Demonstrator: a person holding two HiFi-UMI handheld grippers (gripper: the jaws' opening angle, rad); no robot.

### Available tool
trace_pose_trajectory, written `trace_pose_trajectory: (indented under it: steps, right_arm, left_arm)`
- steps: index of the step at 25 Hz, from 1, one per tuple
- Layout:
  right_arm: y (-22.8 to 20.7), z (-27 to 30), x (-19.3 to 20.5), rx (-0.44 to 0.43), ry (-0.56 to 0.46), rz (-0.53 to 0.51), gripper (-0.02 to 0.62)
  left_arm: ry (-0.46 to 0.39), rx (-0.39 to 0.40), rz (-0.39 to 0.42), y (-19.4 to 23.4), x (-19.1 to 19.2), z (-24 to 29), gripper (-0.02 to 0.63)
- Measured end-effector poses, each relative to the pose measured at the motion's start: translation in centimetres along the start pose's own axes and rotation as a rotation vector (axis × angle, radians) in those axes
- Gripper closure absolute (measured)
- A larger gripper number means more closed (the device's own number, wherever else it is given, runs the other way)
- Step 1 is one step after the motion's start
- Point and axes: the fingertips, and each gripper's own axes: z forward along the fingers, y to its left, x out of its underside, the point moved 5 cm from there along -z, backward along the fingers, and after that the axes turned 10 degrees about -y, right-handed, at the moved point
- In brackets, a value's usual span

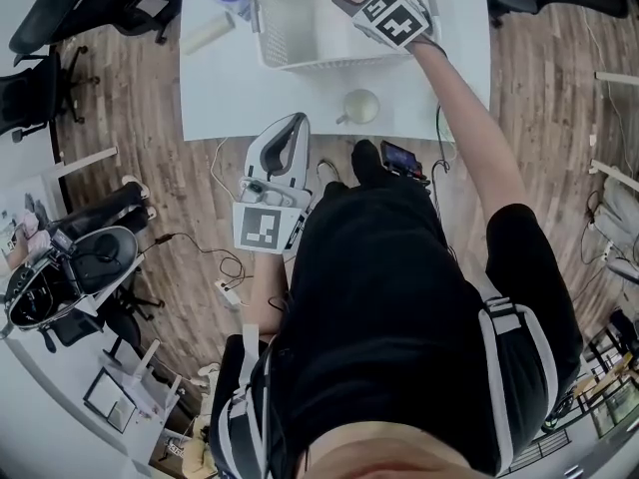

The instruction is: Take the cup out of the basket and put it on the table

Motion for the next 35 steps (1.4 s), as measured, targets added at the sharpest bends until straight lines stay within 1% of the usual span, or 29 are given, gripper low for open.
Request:
trace_pose_trajectory:
  steps: [5,13,17,23,24,25,26,28,35]
  right_arm:
    - [-0.2,2.0,2.6,-0.024,0.078,-0.006,0.465]
    - [-0.6,4.6,6.5,-0.079,0.199,-0.016,0.465]
    - [-0.6,5.5,7.7,-0.104,0.233,-0.017,0.465]
    - [-0.2,6.1,8.9,-0.117,0.271,-0.038,0.468]
    - [-0.2,6.1,9.1,-0.117,0.279,-0.042,0.472]
    - [-0.2,6.1,9.3,-0.117,0.287,-0.047,0.492]
    - [-0.1,6.0,9.4,-0.117,0.294,-0.051,0.532]
    - [-0.1,5.8,9.6,-0.123,0.309,-0.057,0.558]
    - [-0.1,5.0,9.1,-0.122,0.306,-0.068,0.563]
  left_arm:
    - [0.024,-0.019,-0.003,0.4,0.6,0.3,0.586]
    - [0.037,-0.036,-0.013,1.5,0.9,1.7,0.586]
    - [0.045,-0.039,-0.014,1.9,1.1,2.3,0.586]
    - [0.057,-0.039,-0.018,2.0,1.5,2.5,0.586]
    - [0.059,-0.038,-0.018,2.0,1.5,2.5,0.586]
    - [0.062,-0.038,-0.017,2.0,1.6,2.5,0.586]
    - [0.065,-0.038,-0.016,2.0,1.6,2.5,0.586]
    - [0.067,-0.038,-0.014,2.0,1.6,2.3,0.586]
    - [0.061,-0.036,-0.01,1.8,1.1,1.9,0.586]
